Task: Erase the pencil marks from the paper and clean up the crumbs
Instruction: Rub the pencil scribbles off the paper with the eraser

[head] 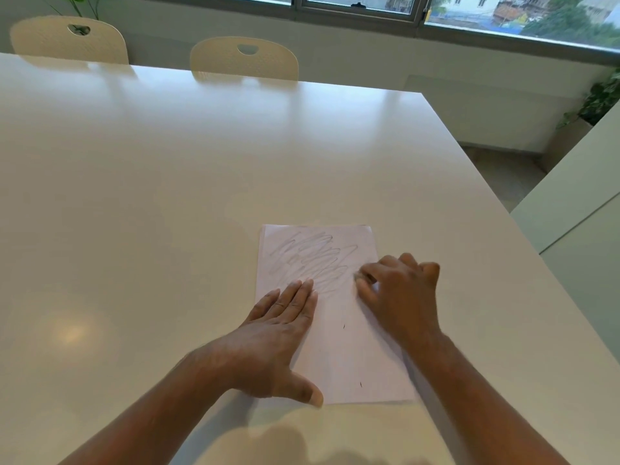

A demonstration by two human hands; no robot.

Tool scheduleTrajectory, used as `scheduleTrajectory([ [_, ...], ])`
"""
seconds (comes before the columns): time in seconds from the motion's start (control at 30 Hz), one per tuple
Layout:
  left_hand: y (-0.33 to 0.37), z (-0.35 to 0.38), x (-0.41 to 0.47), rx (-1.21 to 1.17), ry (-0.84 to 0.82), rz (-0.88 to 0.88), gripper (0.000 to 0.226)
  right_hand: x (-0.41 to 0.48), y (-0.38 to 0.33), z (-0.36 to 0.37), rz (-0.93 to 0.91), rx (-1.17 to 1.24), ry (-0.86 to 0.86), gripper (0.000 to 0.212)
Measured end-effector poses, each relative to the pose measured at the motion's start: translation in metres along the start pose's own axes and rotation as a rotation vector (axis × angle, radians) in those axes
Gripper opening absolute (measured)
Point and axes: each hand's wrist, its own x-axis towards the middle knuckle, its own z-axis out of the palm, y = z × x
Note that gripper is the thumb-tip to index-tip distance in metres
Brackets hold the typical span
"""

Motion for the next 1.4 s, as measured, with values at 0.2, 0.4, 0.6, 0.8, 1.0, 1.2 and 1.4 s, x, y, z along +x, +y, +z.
scheduleTrajectory([
  [0.2,0.000,0.001,0.000,-0.007,0.011,0.001,0.138,-0.036,-0.030,-0.011,-0.177,0.121,-0.044,0.021],
  [0.4,0.001,-0.001,0.000,-0.006,-0.004,0.001,0.137,-0.017,-0.001,-0.011,0.001,0.016,-0.022,0.024],
  [0.6,0.000,-0.001,0.002,-0.008,-0.018,-0.004,0.137,-0.065,-0.042,-0.026,-0.264,0.164,-0.040,0.015],
  [0.8,0.000,0.000,0.000,0.020,-0.016,0.000,0.138,-0.043,-0.013,-0.022,-0.056,0.048,-0.017,0.022],
  [1.0,0.000,-0.001,0.001,0.015,-0.024,-0.003,0.137,-0.078,-0.041,-0.035,-0.225,0.177,-0.083,0.018],
  [1.2,-0.001,0.000,0.000,0.026,-0.020,-0.003,0.137,-0.064,-0.006,-0.036,0.015,0.107,-0.045,0.018],
  [1.4,-0.001,0.000,0.000,0.022,-0.015,-0.002,0.137,-0.104,-0.031,-0.048,-0.180,0.173,-0.051,0.012],
])
